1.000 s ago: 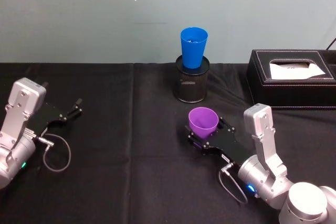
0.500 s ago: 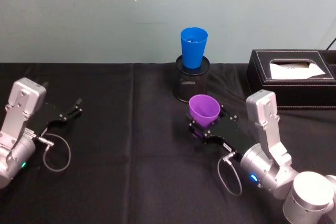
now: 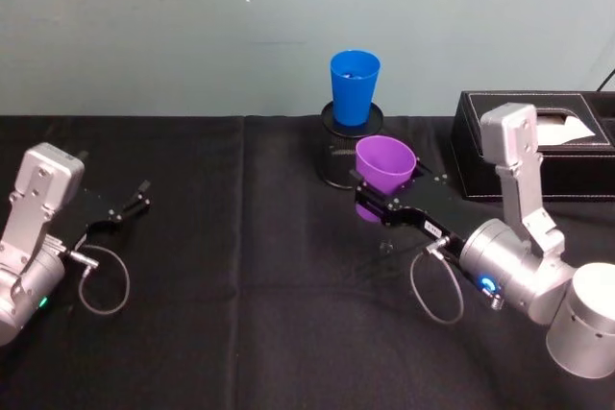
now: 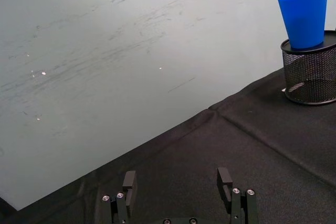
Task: Pick up one cup with a gripper and tap it against the other cup.
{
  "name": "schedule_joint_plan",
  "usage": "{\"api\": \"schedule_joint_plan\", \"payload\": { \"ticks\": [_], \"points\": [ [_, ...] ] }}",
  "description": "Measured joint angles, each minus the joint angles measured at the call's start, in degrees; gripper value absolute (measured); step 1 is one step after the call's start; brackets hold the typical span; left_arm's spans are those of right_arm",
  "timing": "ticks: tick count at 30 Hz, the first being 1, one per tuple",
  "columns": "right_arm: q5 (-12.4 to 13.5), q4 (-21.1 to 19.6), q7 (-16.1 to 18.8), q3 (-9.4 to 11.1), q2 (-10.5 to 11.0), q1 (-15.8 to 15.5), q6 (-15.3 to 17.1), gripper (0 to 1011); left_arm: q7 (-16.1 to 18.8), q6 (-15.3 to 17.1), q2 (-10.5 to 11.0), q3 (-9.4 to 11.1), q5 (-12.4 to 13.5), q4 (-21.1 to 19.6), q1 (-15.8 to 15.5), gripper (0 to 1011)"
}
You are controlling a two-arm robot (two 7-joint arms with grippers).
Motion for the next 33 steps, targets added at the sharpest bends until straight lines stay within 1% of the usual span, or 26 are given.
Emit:
{"api": "schedule_joint_plan", "payload": {
  "ticks": [6,11,15,33],
  "points": [
    [1.6,-1.7,0.7,0.1,1.0,0.5,2.8,715,0.0,0.0,0.0,0.0,0.0,0.0,0.0,1000],
    [1.7,-2.3,0.7,-0.5,1.7,0.9,4.0,716,0.0,0.0,0.0,0.0,0.0,0.0,0.0,1000],
    [1.7,-2.5,0.5,-0.8,2.1,1.1,4.1,716,0.0,0.0,0.0,0.0,0.0,0.0,0.0,1000],
    [1.7,-2.4,0.5,-0.7,1.9,1.0,4.0,715,0.0,0.0,0.0,0.0,0.0,0.0,0.0,1000]
  ]
}}
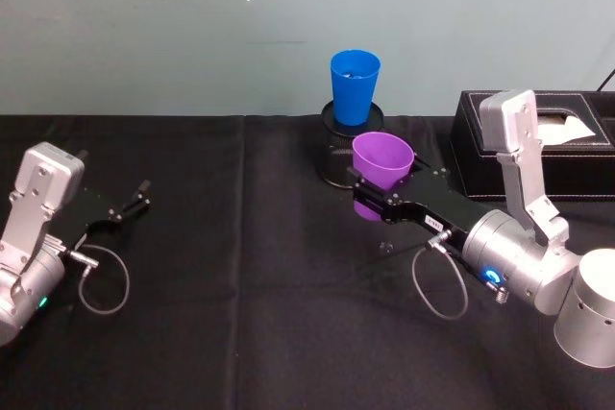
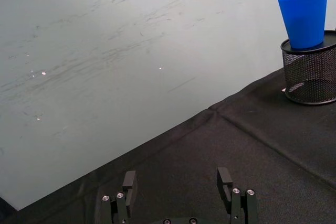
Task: Pick up one cup with a gripper and tap it against the other cup.
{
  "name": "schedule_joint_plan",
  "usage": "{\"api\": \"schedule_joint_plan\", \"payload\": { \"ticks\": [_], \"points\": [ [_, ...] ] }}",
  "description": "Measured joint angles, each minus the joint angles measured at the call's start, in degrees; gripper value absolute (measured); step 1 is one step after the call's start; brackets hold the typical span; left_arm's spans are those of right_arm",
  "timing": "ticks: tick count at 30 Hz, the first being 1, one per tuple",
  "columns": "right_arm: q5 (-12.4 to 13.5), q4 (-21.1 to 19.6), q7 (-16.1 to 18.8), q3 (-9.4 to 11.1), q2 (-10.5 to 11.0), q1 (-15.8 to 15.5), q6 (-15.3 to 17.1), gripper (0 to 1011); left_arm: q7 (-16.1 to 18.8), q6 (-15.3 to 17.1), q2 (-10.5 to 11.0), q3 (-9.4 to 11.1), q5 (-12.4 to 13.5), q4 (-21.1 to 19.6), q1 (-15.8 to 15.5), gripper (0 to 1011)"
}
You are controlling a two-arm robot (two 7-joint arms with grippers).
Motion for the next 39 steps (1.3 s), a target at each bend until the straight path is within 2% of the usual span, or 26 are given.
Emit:
{"api": "schedule_joint_plan", "payload": {
  "ticks": [39],
  "points": [
    [0.0,0.1,0.0,0.1,-0.1,0.0,-0.1,716,0.0,0.0,0.0,0.0,0.0,0.0,0.0,1000]
  ]
}}
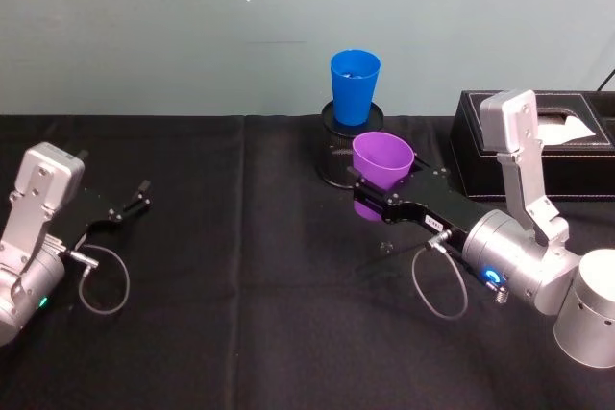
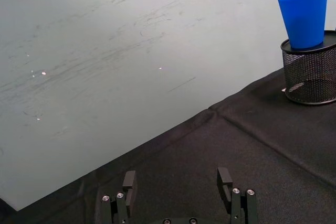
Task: Pick up one cup with a gripper and tap it against the other cup.
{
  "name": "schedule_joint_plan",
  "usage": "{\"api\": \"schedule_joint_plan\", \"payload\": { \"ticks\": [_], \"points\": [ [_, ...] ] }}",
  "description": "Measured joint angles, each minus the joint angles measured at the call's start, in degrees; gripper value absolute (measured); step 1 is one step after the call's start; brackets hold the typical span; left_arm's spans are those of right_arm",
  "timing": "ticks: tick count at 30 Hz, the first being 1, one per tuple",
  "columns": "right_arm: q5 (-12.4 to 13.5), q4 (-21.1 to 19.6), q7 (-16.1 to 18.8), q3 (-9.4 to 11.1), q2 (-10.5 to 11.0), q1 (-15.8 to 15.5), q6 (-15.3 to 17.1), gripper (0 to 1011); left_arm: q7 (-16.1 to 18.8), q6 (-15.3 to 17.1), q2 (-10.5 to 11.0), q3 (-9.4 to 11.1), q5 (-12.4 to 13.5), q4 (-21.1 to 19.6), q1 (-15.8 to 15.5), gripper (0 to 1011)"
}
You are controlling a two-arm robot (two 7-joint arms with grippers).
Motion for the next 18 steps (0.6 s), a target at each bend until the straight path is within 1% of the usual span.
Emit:
{"api": "schedule_joint_plan", "payload": {
  "ticks": [18],
  "points": [
    [0.0,0.0,0.0,0.0,0.0,0.0,0.0,716,0.0,0.0,0.0,0.0,0.0,0.0,0.0,1000]
  ]
}}
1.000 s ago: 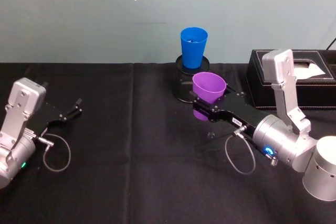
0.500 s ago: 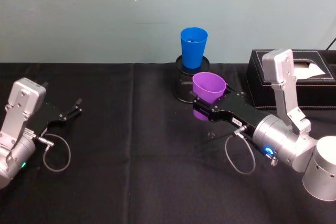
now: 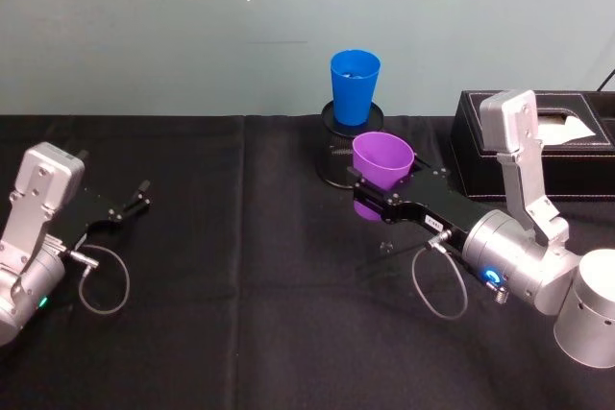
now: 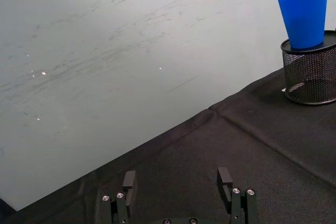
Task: Pick up one cup with a gripper and tap it against the other cup.
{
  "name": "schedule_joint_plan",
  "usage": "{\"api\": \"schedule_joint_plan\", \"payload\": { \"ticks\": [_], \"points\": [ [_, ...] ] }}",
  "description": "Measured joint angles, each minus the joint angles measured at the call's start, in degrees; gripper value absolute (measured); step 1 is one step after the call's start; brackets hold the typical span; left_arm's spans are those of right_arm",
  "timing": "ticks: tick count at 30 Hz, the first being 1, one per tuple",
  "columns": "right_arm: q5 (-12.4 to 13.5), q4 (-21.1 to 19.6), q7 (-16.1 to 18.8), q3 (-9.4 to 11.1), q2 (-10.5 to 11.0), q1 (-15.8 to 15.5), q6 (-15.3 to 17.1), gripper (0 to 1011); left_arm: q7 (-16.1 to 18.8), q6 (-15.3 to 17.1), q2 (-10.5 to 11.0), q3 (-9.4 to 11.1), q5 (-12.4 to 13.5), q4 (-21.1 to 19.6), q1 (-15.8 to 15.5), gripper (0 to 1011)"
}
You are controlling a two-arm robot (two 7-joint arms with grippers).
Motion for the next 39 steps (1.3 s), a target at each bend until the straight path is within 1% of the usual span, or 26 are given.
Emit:
{"api": "schedule_joint_plan", "payload": {
  "ticks": [39],
  "points": [
    [0.0,0.0,0.0,0.0,0.0,0.0,0.0,715,0.0,0.0,0.0,0.0,0.0,0.0,0.0,1000]
  ]
}}
